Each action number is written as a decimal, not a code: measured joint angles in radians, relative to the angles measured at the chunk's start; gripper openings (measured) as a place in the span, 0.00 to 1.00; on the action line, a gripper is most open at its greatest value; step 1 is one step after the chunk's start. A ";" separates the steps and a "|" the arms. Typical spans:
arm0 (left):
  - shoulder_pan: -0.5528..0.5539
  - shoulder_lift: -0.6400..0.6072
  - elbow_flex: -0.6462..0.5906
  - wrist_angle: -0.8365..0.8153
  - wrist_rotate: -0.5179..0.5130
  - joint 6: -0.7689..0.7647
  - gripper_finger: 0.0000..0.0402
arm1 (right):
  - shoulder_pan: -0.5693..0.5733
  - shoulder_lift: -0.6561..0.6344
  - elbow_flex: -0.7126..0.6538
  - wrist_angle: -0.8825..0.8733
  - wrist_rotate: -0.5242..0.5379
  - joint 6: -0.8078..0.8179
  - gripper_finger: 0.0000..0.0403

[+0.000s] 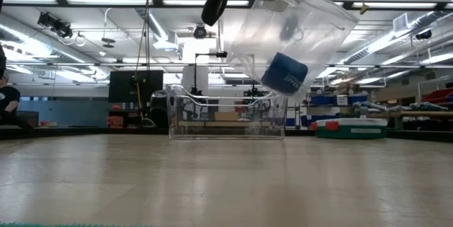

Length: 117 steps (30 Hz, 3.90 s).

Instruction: Roll bandage

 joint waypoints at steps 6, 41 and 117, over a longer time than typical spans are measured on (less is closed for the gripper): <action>0.000 0.000 0.000 -0.002 0.000 0.001 0.00 | -0.010 -0.001 0.000 0.010 -0.009 0.002 0.01; 0.000 -0.041 -0.002 -0.025 -0.078 0.027 0.00 | -0.033 -0.022 0.000 -0.318 -0.148 0.187 0.00; 0.433 -0.071 0.000 -0.483 0.088 0.094 0.01 | -0.104 -0.133 0.092 -0.265 -0.014 0.268 0.39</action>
